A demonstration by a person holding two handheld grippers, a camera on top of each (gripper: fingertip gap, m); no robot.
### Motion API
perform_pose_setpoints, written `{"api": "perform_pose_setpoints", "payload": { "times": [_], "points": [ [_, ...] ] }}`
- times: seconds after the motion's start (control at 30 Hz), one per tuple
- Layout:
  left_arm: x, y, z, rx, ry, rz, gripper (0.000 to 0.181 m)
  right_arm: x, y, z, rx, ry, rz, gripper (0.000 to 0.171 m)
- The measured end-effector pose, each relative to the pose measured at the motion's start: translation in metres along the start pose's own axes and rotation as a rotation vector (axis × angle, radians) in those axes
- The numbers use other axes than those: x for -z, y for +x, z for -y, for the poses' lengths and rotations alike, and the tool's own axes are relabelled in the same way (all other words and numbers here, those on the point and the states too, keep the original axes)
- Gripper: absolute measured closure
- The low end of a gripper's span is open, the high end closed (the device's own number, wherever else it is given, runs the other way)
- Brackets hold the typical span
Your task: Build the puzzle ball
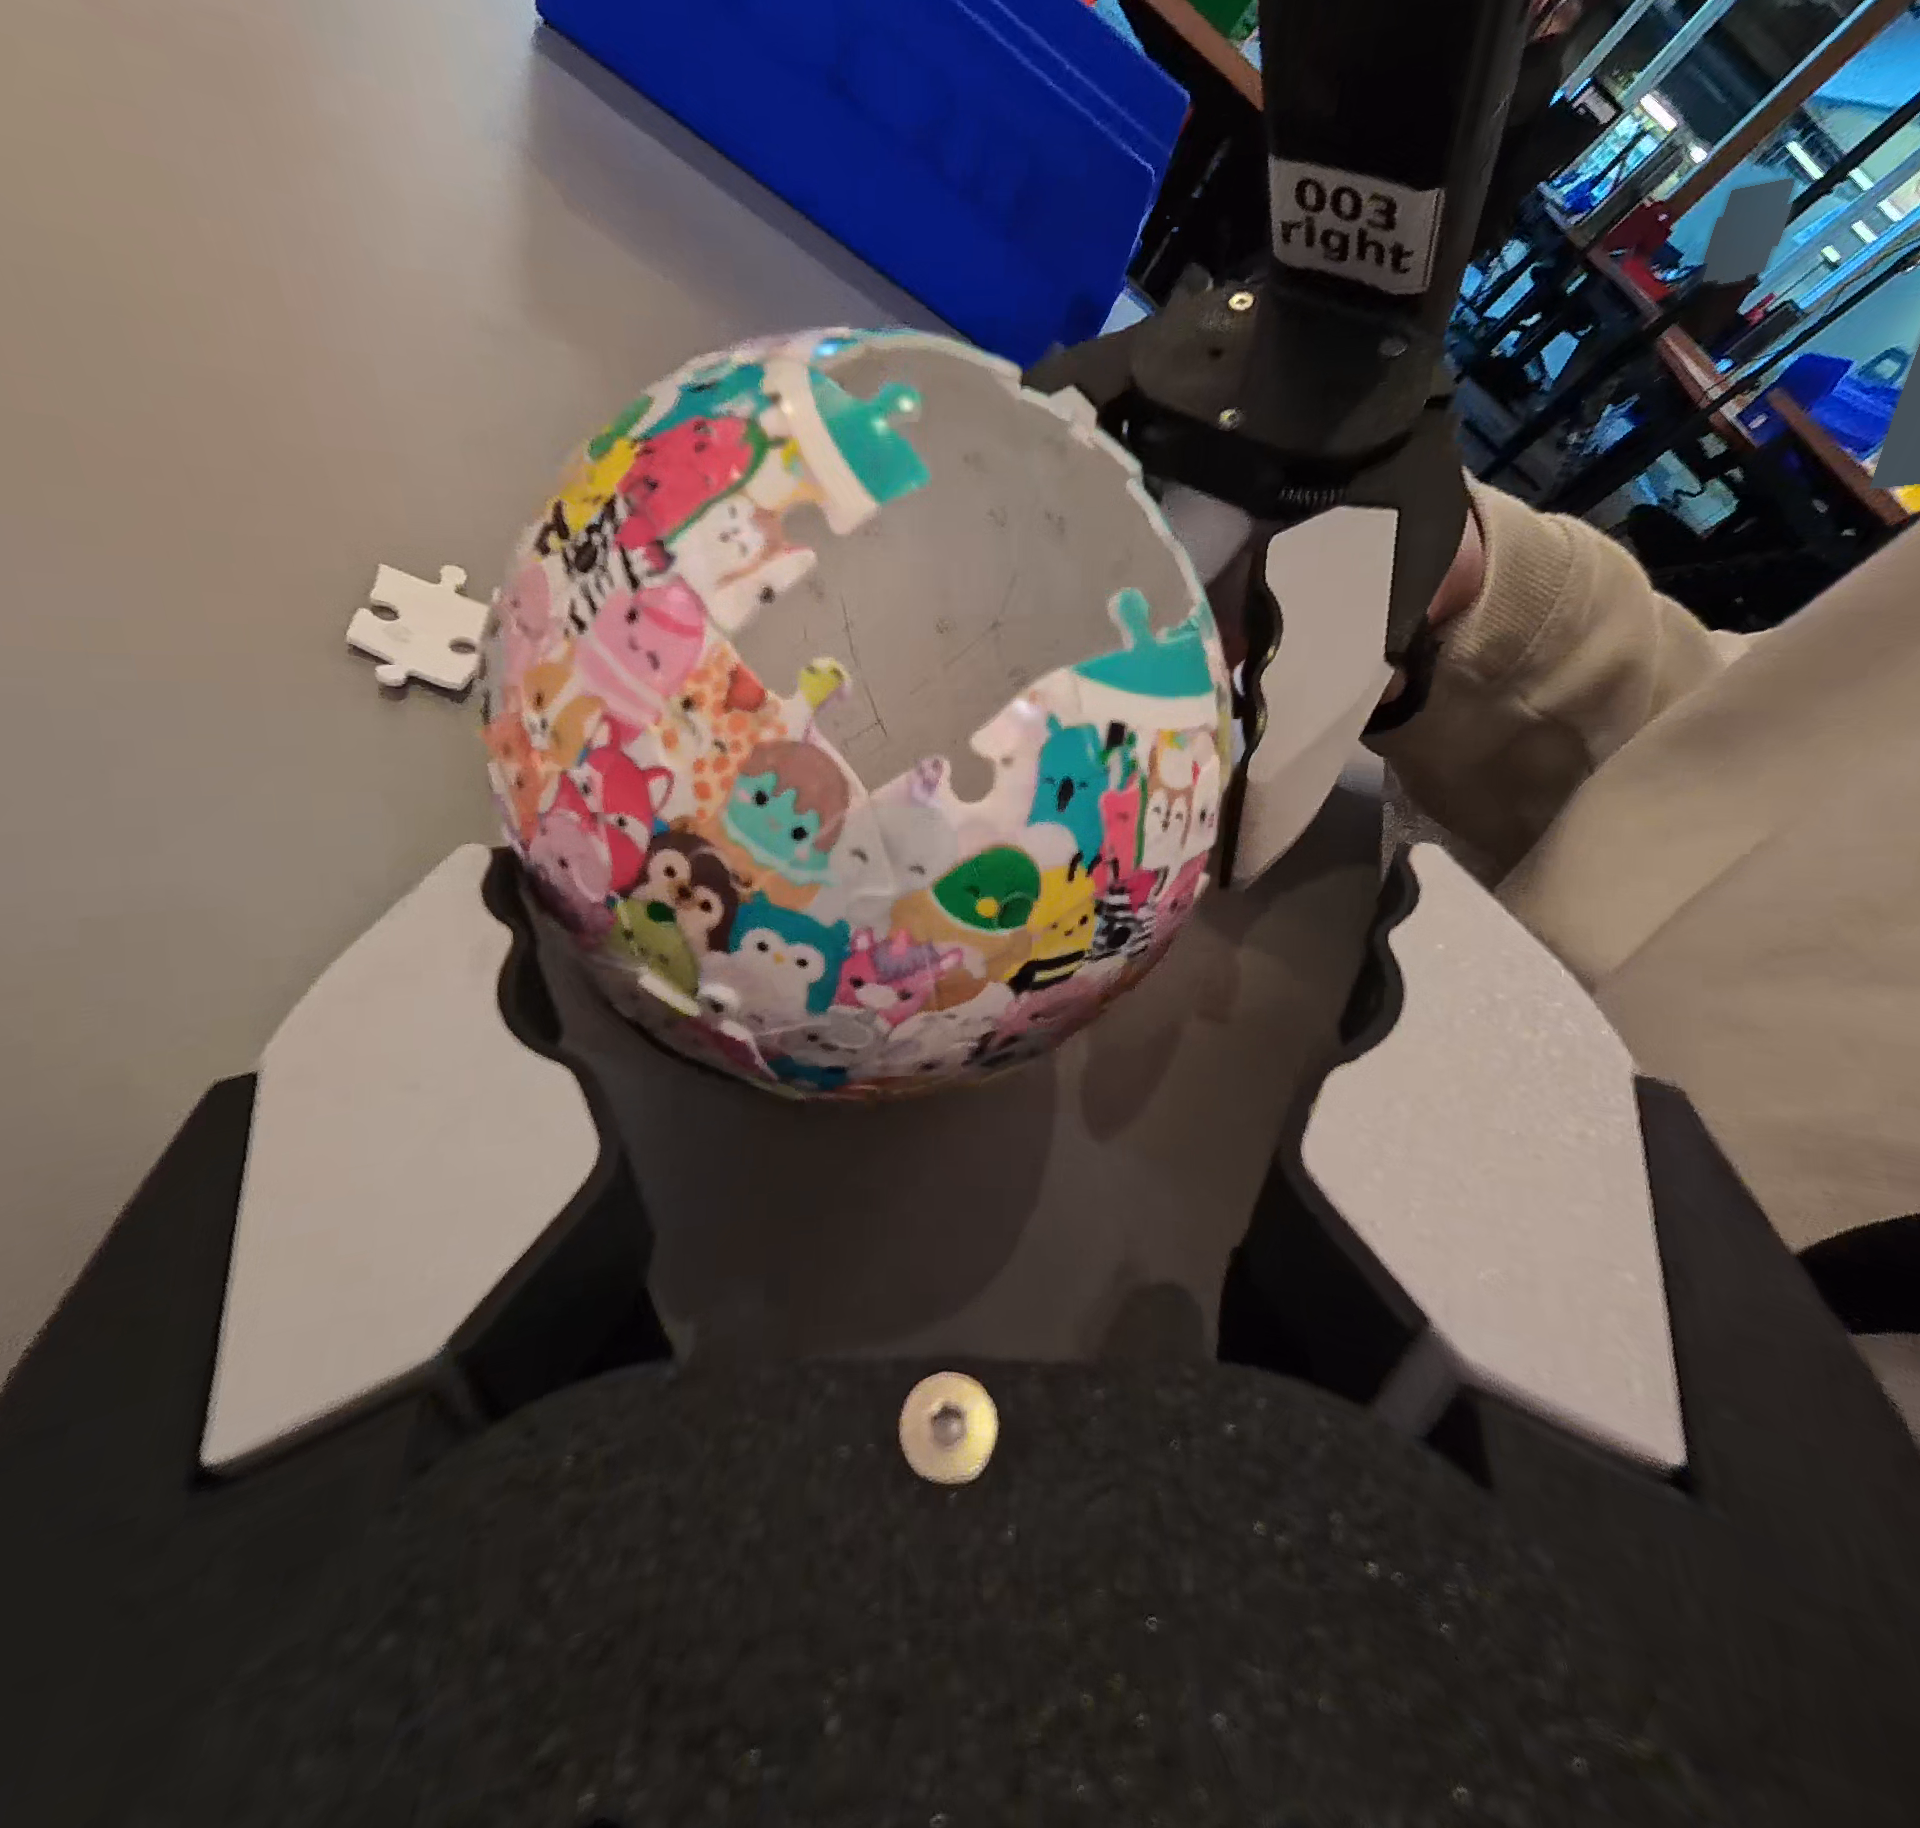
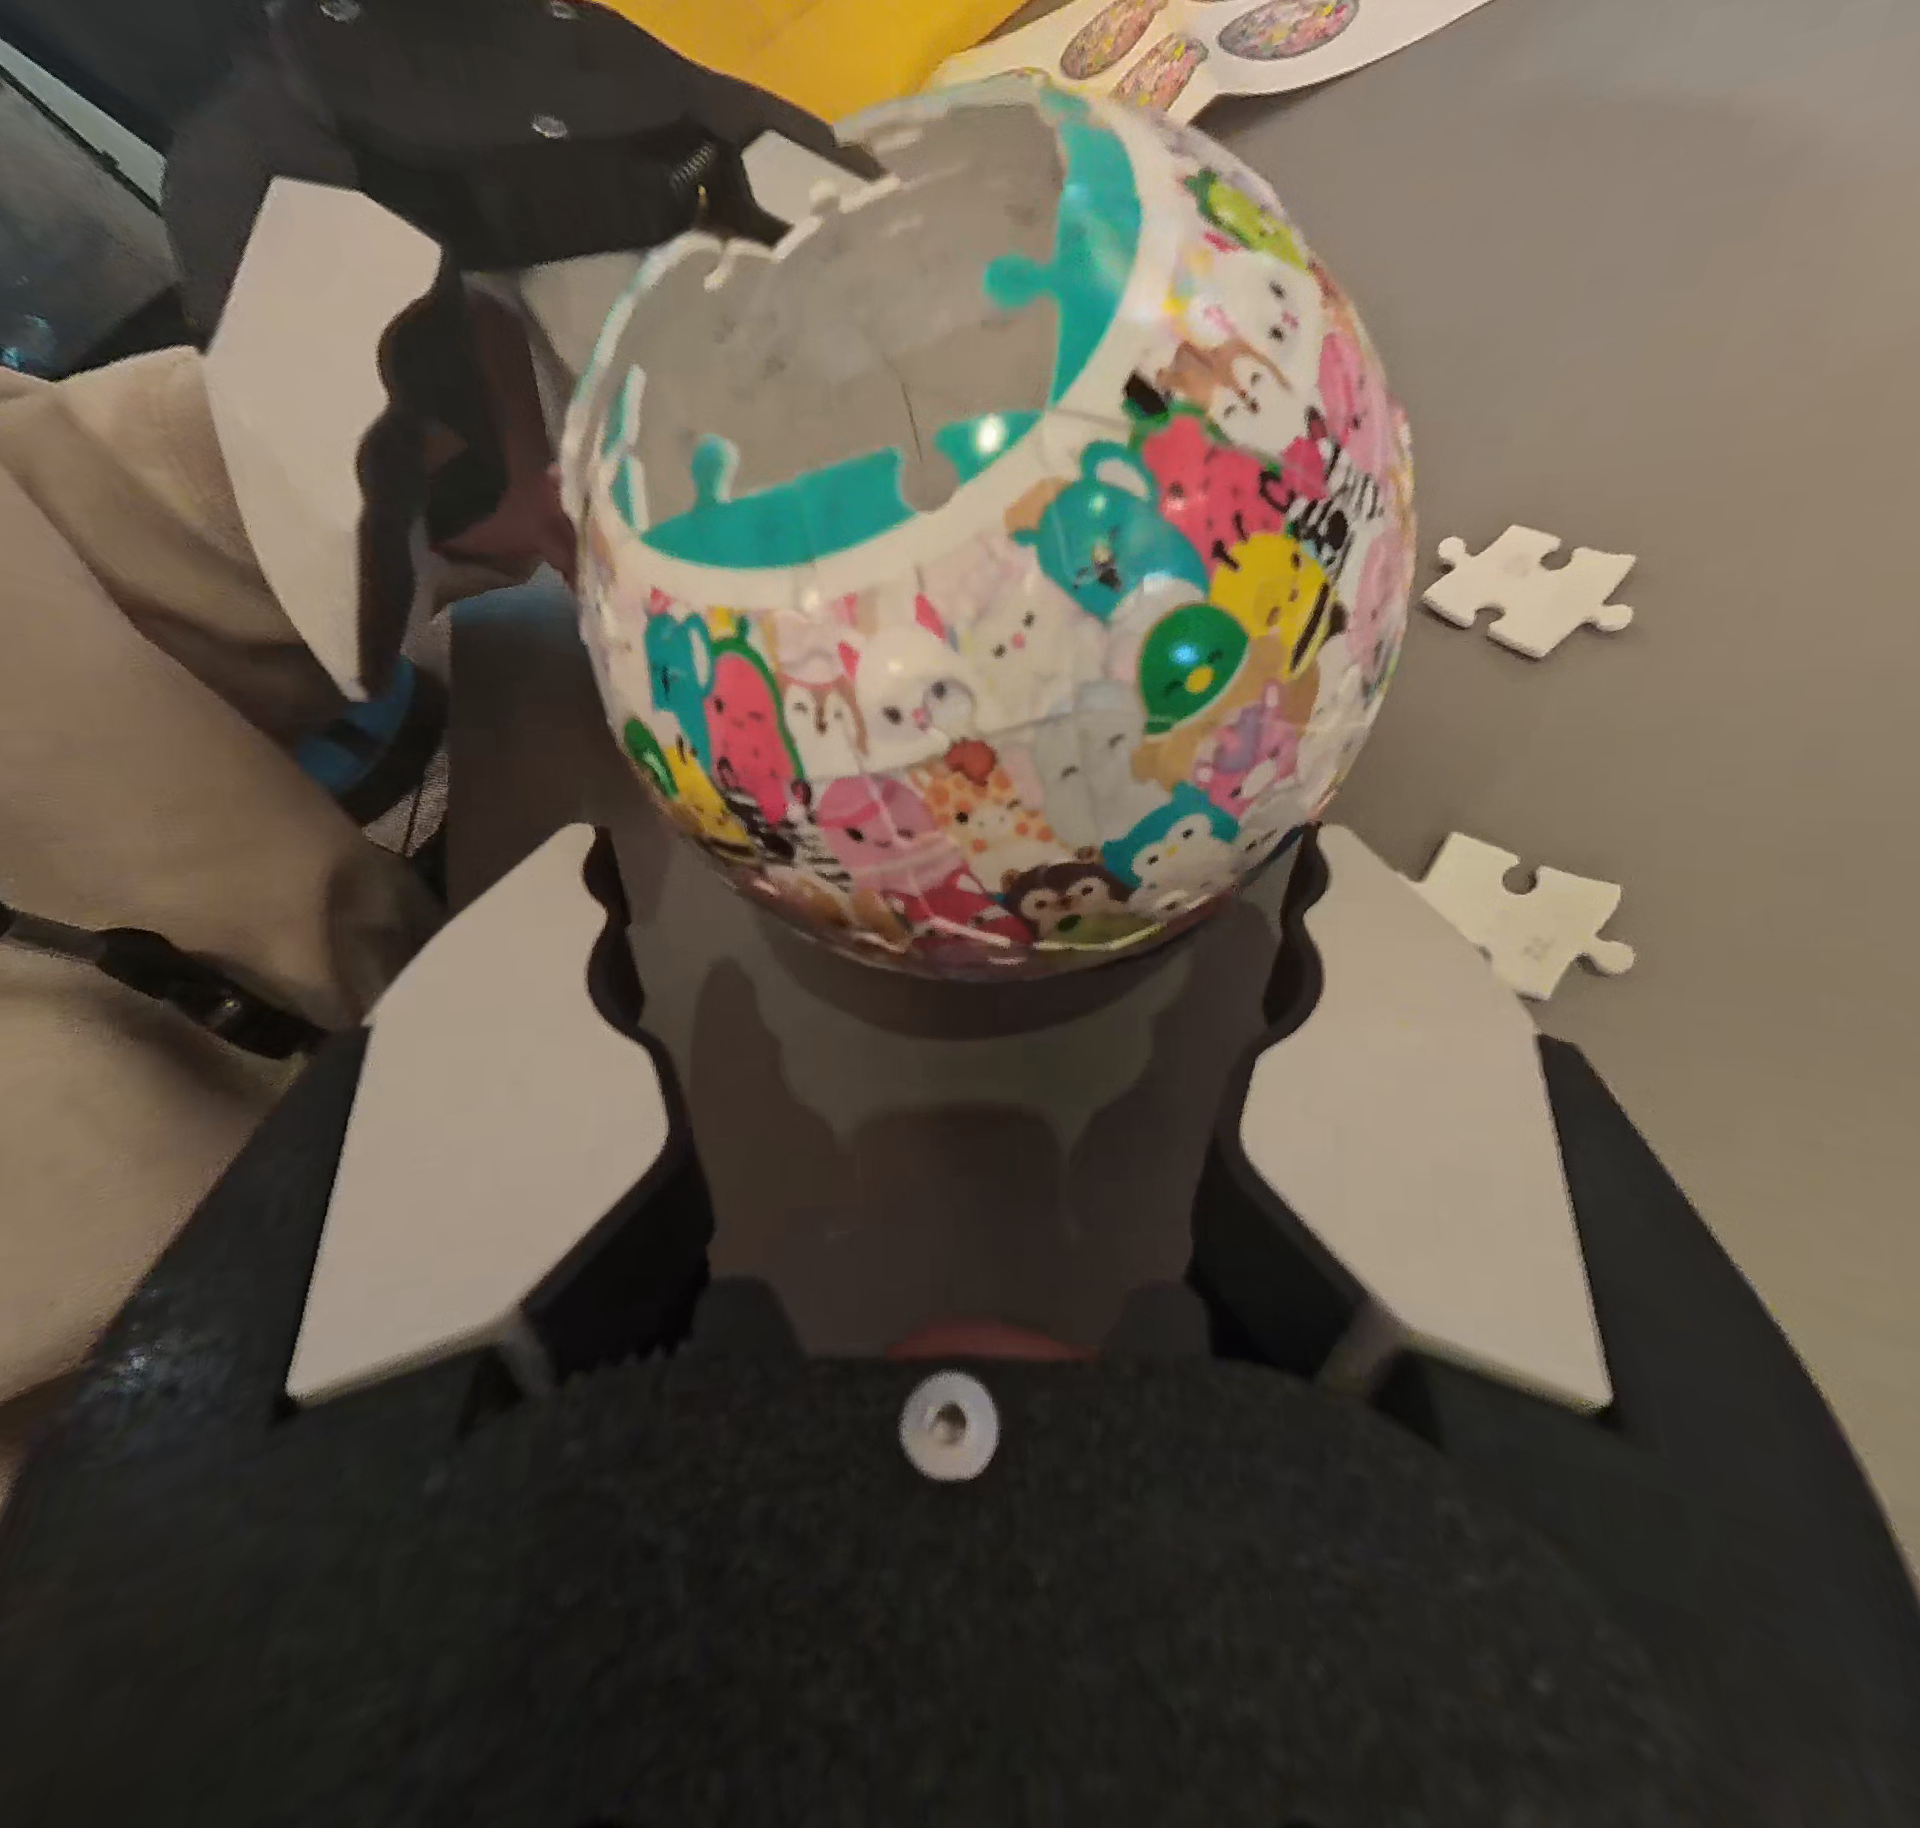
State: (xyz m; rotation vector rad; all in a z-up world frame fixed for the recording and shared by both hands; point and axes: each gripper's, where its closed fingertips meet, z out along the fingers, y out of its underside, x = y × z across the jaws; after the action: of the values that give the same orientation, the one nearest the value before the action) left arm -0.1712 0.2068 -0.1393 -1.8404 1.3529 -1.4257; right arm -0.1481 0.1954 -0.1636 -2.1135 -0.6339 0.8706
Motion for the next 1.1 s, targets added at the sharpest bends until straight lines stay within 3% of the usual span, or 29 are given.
{"api": "perform_pose_setpoints", "payload": {
  "times": [0.13,0.3,0.43,0.57,0.73,0.83,0.9,1.1],
  "points": [
    [0.002,0.002,0.000,-0.025,0.010,0.035,0.038,0.001,0.003,0.007,0.048,0.027,-0.014,0.054],
    [0.015,0.000,-0.007,-0.013,0.032,0.101,0.047,0.013,0.025,-0.015,0.042,-0.020,-0.099,0.062],
    [0.037,-0.013,-0.030,-0.024,0.000,0.264,0.061,0.029,0.032,-0.038,0.056,-0.061,-0.215,0.067],
    [0.067,-0.039,-0.063,0.069,-0.040,0.541,0.091,0.039,0.028,-0.055,0.055,-0.068,-0.323,0.072],
    [0.090,-0.050,-0.091,0.212,0.009,0.794,0.090,0.063,0.043,-0.060,-0.021,0.000,-0.629,0.068],
    [0.115,-0.061,-0.096,0.194,-0.004,1.000,0.088,0.069,0.039,-0.068,-0.159,0.010,-0.699,0.057],
    [0.126,-0.070,-0.107,0.184,-0.089,1.082,0.077,0.069,0.034,-0.067,-0.216,0.036,-0.698,0.052],
    [0.128,-0.084,-0.111,0.276,-0.107,1.113,0.063,0.091,0.065,-0.100,-0.339,-0.070,-0.900,0.044]
  ]
}}
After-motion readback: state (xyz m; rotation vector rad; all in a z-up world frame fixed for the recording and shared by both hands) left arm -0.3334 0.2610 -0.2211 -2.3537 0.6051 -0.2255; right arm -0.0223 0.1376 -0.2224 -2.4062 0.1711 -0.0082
